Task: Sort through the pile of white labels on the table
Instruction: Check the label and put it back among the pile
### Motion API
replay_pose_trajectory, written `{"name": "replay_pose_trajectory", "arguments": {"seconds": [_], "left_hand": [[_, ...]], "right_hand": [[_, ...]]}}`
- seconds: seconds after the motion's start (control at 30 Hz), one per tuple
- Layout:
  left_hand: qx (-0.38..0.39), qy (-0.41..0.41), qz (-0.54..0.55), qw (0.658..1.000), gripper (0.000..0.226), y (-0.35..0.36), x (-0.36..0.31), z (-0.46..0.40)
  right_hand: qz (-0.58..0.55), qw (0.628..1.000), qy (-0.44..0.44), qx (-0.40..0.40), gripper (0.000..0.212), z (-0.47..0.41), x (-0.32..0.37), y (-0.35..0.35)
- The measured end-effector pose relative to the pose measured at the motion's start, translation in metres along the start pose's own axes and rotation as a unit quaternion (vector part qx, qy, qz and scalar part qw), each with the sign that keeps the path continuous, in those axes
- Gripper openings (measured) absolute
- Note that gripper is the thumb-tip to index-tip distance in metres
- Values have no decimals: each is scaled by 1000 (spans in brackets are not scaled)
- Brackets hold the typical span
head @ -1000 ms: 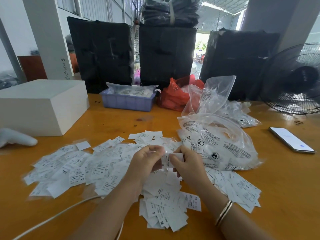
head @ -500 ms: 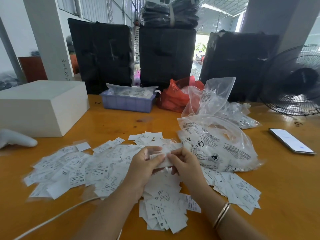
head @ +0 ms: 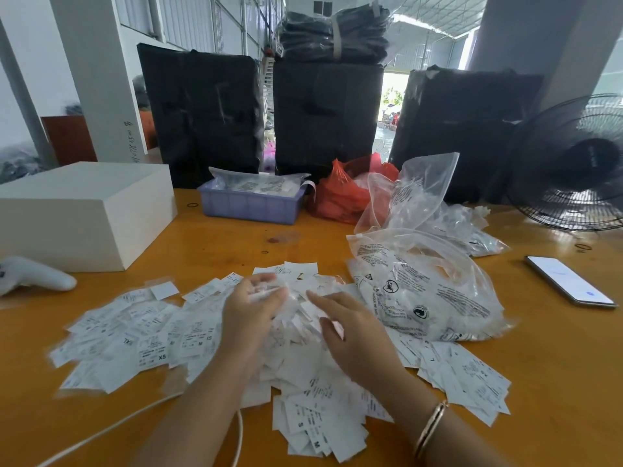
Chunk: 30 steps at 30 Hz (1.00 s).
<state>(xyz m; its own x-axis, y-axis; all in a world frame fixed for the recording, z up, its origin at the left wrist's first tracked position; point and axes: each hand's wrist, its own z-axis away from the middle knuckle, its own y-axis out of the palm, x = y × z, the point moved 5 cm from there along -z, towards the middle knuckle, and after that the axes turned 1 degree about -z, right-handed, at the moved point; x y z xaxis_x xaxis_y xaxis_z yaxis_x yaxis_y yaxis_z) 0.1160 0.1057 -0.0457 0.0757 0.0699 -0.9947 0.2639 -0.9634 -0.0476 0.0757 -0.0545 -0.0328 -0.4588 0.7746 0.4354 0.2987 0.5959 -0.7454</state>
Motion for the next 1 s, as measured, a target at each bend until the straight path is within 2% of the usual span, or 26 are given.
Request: {"name": "replay_pose_trajectory", "arguments": {"seconds": [0.07, 0.13, 0.2, 0.27, 0.37, 0.47, 0.53, 0.67, 0.7, 0.77, 0.83, 0.9, 1.0], "left_hand": [[-67, 54, -67, 994, 31, -22, -10, -10], [-111, 85, -99, 985, 46, -42, -12, -19], [-124, 85, -147, 978, 54, -54, -6, -26], [-113, 74, -224, 965, 58, -56, 0, -27], [-124, 78, -389, 910, 58, -54, 0, -24], [-144, 139, -468, 861, 50, -48, -14, -17], [-124, 212, -459, 854, 41, -36, -21, -10], [-20, 326, -440, 836, 26, -3, -22, 6], [17, 342, -432, 834, 24, 6, -19, 10], [83, 367, -414, 829, 22, 22, -13, 15], [127, 382, -414, 817, 22, 36, -7, 17], [151, 389, -419, 806, 21, 44, -2, 17], [163, 391, -427, 799, 20, 47, 4, 14]], "right_hand": [[-26, 997, 35, -64, 36, -7, -10, -19], [-53, 983, 77, -160, 28, -14, -27, -43], [-57, 962, 123, -238, 27, -22, -50, -64], [-32, 948, 178, -262, 28, -29, -75, -76], [9, 938, 262, -225, 31, -36, -112, -75], [66, 932, 346, -81, 28, -40, -140, -59], [119, 926, 358, -20, 22, -42, -143, -52], [114, 922, 364, -69, 16, -44, -139, -55], [98, 919, 370, -89, 15, -43, -140, -57], [69, 915, 380, -117, 28, -40, -142, -60], [52, 917, 374, -130, 26, -39, -142, -62], [50, 921, 362, -138, 20, -39, -143, -64], [55, 926, 339, -158, 23, -39, -144, -66]]}}
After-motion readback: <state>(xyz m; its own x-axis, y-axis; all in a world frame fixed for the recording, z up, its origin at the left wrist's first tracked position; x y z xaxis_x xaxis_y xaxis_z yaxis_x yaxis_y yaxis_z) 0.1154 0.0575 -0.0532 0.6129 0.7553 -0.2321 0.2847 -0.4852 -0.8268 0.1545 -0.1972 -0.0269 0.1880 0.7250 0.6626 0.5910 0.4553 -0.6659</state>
